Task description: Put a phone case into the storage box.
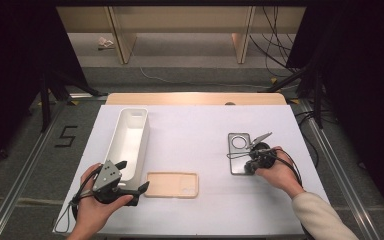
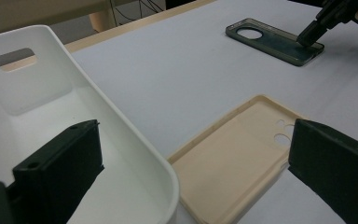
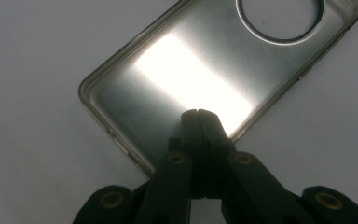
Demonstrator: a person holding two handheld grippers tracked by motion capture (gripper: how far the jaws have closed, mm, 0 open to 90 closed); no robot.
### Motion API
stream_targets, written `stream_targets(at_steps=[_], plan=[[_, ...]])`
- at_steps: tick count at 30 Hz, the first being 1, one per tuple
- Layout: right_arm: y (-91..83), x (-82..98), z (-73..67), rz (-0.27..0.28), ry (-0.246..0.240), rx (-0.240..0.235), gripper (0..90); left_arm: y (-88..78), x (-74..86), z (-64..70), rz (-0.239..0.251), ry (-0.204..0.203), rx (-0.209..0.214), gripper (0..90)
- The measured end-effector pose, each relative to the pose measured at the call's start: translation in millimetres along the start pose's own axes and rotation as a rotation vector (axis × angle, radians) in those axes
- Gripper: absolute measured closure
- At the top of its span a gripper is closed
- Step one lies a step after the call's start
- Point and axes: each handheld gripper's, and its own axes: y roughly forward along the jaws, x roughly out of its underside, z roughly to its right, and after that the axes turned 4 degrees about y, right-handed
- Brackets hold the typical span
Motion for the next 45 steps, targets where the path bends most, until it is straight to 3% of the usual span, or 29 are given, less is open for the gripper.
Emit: stream_targets(at_steps=[9,13,14,18,19,20,21,24,32,45], plan=[[-0.5,0.4,-0.6,0.003,0.000,0.002,89.0,-0.3,-0.2,0.0,0.000,0.002,0.000,2.0],[-6.2,0.7,-1.9,0.039,-0.036,0.001,81.7,-0.8,-0.3,-0.2,0.003,-0.001,-0.001,2.1],[-11.1,0.6,-2.4,0.060,-0.089,-0.008,72.7,-0.8,-0.1,-0.3,0.001,0.000,0.000,2.1],[-20.2,3.2,-2.1,0.093,-0.202,-0.007,54.7,-0.5,-0.3,0.1,0.001,0.004,0.001,2.1],[-22.0,4.6,-1.7,0.091,-0.233,-0.009,51.4,-0.5,-0.4,0.3,0.001,0.004,0.002,2.2],[-22.0,4.6,-1.7,0.091,-0.233,-0.009,51.4,-0.5,-0.4,0.3,0.001,0.004,0.002,2.2],[-24.8,7.1,-1.2,0.082,-0.285,-0.007,44.1,-0.5,-0.3,0.5,0.001,0.004,0.003,2.2],[-28.4,9.6,0.9,0.063,-0.326,-0.019,37.7,-0.2,-0.2,0.0,0.000,0.003,0.003,2.3],[-33.9,7.9,1.5,0.044,-0.322,-0.022,19.0,-0.1,-0.2,0.3,0.000,0.003,0.005,2.5],[-32.6,5.6,-4.4,-0.002,-0.369,-0.015,20.6,0.0,-0.2,0.4,-0.001,0.004,0.006,2.7]])
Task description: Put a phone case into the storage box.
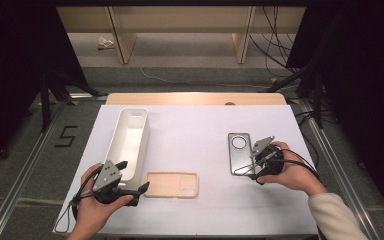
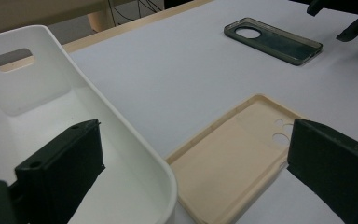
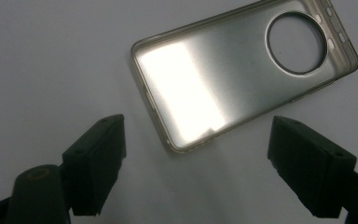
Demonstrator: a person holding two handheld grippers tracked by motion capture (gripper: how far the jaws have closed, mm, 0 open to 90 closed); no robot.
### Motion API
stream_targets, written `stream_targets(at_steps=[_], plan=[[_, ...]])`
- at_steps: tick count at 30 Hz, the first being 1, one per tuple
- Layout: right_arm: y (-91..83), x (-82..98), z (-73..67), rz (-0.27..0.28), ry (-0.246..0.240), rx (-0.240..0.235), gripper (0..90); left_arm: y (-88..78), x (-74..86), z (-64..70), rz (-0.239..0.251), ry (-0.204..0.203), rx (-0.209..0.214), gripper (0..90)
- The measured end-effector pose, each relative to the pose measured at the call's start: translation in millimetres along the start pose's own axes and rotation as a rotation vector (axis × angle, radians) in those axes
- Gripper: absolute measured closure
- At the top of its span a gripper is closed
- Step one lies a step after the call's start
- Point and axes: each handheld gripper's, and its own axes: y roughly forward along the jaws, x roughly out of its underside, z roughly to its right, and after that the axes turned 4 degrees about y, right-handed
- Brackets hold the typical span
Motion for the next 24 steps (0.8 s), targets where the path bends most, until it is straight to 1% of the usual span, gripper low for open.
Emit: stream_targets(at_steps=[1,2,4,6,8,10,11,12,13,14,15,18,20,21,22,23,24], plan=[[0.4,-0.3,-0.6,-0.006,-0.005,-0.003,21.1,0.0,-0.1,0.0,0.001,0.000,0.000,2.7],[0.9,-0.8,-1.5,-0.027,-0.018,-0.009,22.6,0.1,0.1,0.0,0.000,0.000,0.001,2.7],[2.0,-1.2,-2.6,-0.045,-0.038,-0.009,22.8,0.2,0.1,0.0,0.000,0.000,0.001,2.8],[2.4,-1.4,-3.5,-0.048,-0.038,-0.009,22.9,0.2,0.1,0.0,0.001,0.000,0.001,2.8],[3.7,-2.7,-4.4,-0.065,-0.068,-0.004,23.8,0.0,-0.1,0.0,0.001,0.000,0.001,2.8],[4.0,-3.2,-5.0,-0.068,-0.073,-0.008,24.0,0.0,0.0,0.0,0.001,0.000,0.000,2.8],[5.3,-4.3,-6.2,-0.078,-0.087,-0.010,24.6,0.1,0.1,0.0,0.001,0.000,0.001,2.8],[5.3,-4.3,-6.2,-0.078,-0.087,-0.010,24.6,0.1,0.1,0.0,0.001,0.000,0.001,2.8],[7.4,-5.7,-7.4,-0.090,-0.105,-0.007,24.9,0.2,0.0,0.0,0.001,0.000,0.001,2.8],[7.4,-5.7,-7.4,-0.090,-0.105,-0.007,24.9,0.2,0.0,0.0,0.001,0.000,0.001,2.8],[9.5,-7.3,-8.5,-0.103,-0.125,-0.004,25.5,0.3,0.0,0.1,0.001,0.000,0.001,2.8],[11.7,-9.4,-9.4,-0.115,-0.133,0.002,25.9,0.7,0.2,0.3,-0.001,-0.003,0.003,2.8],[15.0,-12.1,-9.9,-0.130,-0.152,0.004,26.3,0.8,0.2,0.1,-0.001,0.000,0.003,2.9],[16.5,-12.9,-10.0,-0.127,-0.160,0.004,26.4,0.9,0.2,0.1,-0.001,0.000,0.003,2.9],[16.9,-13.9,-10.8,-0.139,-0.159,0.003,26.7,0.9,0.3,0.1,-0.001,-0.002,0.003,2.9],[18.3,-14.3,-10.2,-0.132,-0.172,0.005,26.9,1.1,0.4,0.1,-0.002,-0.002,0.004,2.9],[18.3,-14.3,-10.2,-0.132,-0.172,0.005,26.9,1.1,0.4,0.1,-0.002,-0.002,0.004,2.9]])
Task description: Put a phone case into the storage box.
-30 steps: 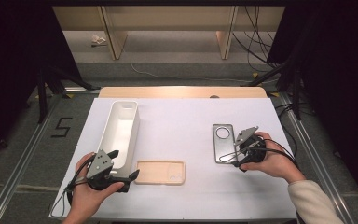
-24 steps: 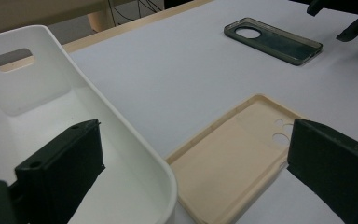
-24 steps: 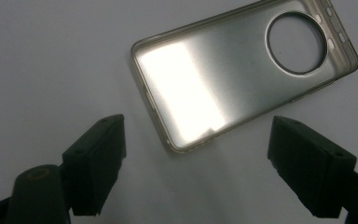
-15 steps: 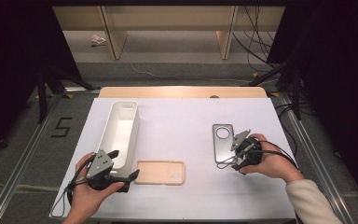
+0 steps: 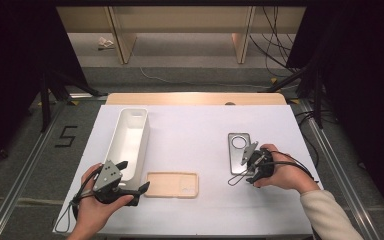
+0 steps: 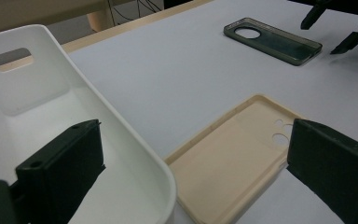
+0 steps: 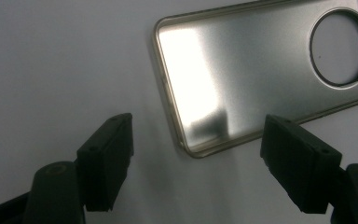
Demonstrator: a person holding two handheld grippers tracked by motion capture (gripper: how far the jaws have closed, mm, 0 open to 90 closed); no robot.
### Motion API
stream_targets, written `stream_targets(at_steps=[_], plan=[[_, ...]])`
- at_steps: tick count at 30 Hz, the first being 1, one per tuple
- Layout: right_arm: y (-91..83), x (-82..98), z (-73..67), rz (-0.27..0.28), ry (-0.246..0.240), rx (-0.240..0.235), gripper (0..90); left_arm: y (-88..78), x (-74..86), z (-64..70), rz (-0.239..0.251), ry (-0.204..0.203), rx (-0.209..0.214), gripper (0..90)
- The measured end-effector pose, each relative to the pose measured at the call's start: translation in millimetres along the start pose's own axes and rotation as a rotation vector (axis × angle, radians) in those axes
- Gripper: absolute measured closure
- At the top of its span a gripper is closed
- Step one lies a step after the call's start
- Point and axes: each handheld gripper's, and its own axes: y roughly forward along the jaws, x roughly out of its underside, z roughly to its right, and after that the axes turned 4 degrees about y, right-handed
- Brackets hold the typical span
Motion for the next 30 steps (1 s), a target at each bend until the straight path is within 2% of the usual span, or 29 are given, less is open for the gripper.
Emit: stream_targets(at_steps=[1,5,7,14,30], plan=[[1.7,-2.1,-0.2,-0.020,-0.008,0.004,27.1,0.1,0.1,0.0,-0.001,0.000,0.000,2.9],[4.3,-4.9,0.9,-0.029,-0.024,0.004,27.6,0.4,0.0,0.3,-0.001,0.000,0.000,3.0],[5.9,-10.2,2.4,-0.046,-0.039,0.019,27.6,0.5,0.1,0.2,-0.002,0.000,-0.001,2.9],[11.2,-20.5,4.2,-0.074,-0.062,0.015,27.7,0.4,0.4,-0.2,-0.002,0.000,0.000,3.0],[17.7,-31.4,8.9,-0.121,-0.102,0.006,27.9,0.4,0.3,0.0,-0.002,0.001,0.001,3.0]])
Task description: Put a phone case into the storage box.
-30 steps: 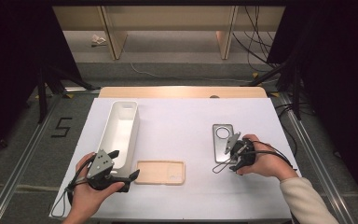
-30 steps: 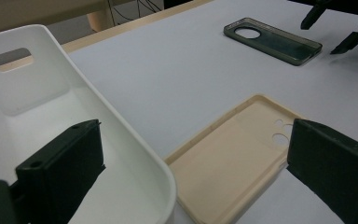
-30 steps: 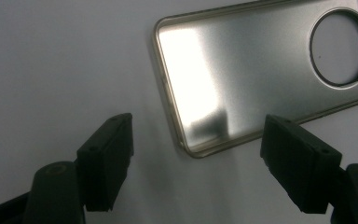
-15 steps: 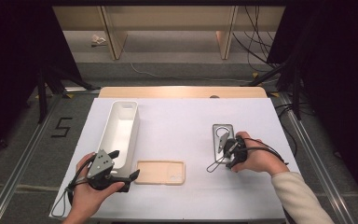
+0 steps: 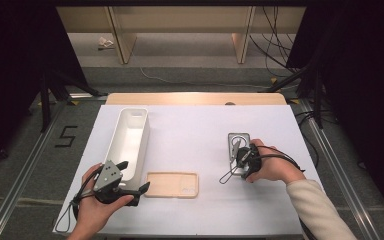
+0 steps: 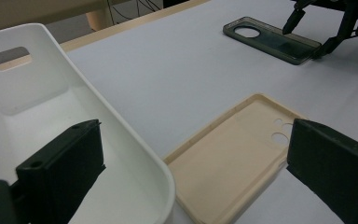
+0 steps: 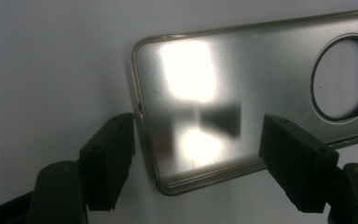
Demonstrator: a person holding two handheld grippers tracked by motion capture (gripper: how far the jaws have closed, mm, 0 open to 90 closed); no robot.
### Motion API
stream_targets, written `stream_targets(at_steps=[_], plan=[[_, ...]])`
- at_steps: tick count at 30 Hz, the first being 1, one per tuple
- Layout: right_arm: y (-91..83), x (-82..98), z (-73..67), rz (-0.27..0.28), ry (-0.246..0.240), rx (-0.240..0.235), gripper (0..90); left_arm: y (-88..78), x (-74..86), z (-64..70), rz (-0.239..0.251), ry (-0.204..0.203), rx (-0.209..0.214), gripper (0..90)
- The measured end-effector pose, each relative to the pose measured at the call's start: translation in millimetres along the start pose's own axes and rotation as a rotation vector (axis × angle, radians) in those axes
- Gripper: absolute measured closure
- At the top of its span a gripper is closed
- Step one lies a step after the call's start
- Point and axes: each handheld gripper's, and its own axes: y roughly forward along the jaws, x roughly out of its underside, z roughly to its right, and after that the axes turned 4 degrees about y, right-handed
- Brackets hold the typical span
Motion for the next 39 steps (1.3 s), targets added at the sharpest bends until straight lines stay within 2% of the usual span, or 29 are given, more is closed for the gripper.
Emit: stream_targets(at_steps=[6,8,15,22,30,34,35,39], plan=[[1.4,-5.2,2.5,-0.026,-0.023,-0.005,27.2,0.3,0.1,0.2,0.001,-0.003,0.002,3.0],[1.7,-5.4,1.9,-0.026,-0.016,-0.007,27.3,0.3,0.1,0.2,0.000,-0.003,0.002,3.0],[2.8,-10.6,2.0,-0.045,-0.070,-0.020,31.0,0.5,0.1,0.3,-0.002,0.000,0.003,3.0],[2.3,-11.5,1.5,-0.057,-0.078,-0.034,34.8,0.9,0.3,0.5,-0.001,0.000,0.005,3.1],[1.3,-13.3,-0.3,-0.071,-0.100,-0.081,50.1,0.9,0.2,0.7,-0.002,0.001,0.005,3.2],[-0.5,-14.1,-2.1,-0.095,-0.104,-0.089,56.8,0.8,0.1,0.9,-0.001,0.001,0.005,3.3],[0.3,-13.9,-2.3,-0.084,-0.107,-0.098,58.5,0.7,0.1,0.9,0.000,0.001,0.005,3.3],[-0.5,-14.7,-4.1,-0.096,-0.110,-0.107,64.2,0.6,0.0,1.0,0.000,0.001,0.005,3.3]])
